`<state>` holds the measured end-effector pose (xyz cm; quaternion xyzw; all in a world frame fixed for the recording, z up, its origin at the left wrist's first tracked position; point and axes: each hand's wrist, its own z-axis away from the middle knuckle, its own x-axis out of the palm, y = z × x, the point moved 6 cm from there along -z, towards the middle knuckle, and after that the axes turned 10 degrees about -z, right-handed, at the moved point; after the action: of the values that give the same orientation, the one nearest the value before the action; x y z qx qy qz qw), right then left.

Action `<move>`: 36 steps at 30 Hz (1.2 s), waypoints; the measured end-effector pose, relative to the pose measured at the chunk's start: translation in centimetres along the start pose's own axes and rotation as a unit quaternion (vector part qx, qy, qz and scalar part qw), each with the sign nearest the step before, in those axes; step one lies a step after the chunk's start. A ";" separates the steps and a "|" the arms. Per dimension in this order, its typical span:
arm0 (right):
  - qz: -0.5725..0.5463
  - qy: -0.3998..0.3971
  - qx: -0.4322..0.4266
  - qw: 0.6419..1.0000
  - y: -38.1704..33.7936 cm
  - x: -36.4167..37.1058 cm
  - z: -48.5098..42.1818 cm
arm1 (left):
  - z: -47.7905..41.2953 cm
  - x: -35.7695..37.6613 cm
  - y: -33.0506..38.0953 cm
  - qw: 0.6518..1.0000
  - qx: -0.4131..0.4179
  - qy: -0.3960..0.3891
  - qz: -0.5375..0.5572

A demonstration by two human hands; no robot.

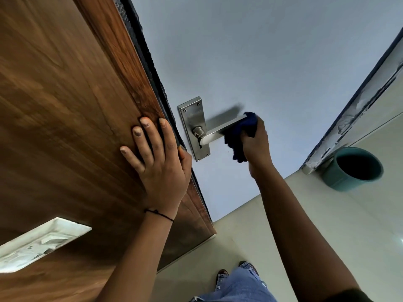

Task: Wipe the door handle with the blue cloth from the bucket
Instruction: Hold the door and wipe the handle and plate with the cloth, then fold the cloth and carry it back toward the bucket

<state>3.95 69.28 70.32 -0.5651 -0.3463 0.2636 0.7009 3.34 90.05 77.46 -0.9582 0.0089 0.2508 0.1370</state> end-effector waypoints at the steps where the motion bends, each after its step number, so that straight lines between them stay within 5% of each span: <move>1: -0.053 -0.009 0.049 0.997 0.6 0.1 0.1 | 0.0 0.0 0.1 1.000 0.001 0.001 0.002; 6: -0.271 -0.087 0.165 0.944 2.7 3.0 2.0 | -0.1 -0.1 0.0 1.000 -0.006 0.004 0.007; 9: -0.295 -0.112 0.180 0.932 4.0 5.1 3.7 | -0.2 -0.2 0.0 1.000 -0.006 0.005 0.009; 14: -0.109 -0.046 0.047 0.992 5.8 6.7 4.3 | -0.3 -0.3 0.1 1.000 -0.008 -0.001 0.011; 18: -0.032 0.029 -0.005 0.999 5.6 7.8 5.1 | -0.5 -0.7 0.3 1.000 -0.014 -0.023 0.012; 24: 0.053 -0.047 -0.005 0.997 6.5 3.5 3.3 | -0.7 -1.4 3.2 0.985 -0.100 -0.089 0.112; 27: 0.035 -0.057 0.000 0.998 5.1 -3.1 1.7 | -0.1 -1.4 8.3 0.963 -0.079 -0.144 0.213; 30: 0.013 -0.062 0.030 0.998 3.8 -11.1 -0.1 | 1.2 -1.1 17.3 0.903 -0.002 -0.245 0.353; 34: 0.031 -0.030 -0.004 0.999 0.1 -24.7 -2.2 | 3.1 -2.7 31.2 0.680 -0.077 -0.465 0.562; 36: 0.064 -0.007 -0.021 0.998 -2.2 -31.2 -2.9 | 3.1 -4.3 37.6 0.610 -0.067 -0.504 0.607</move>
<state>-13.15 43.31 66.22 -0.5986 -0.3201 0.3042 0.6683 -5.12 54.49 67.25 -0.4622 0.5016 0.7200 -0.1281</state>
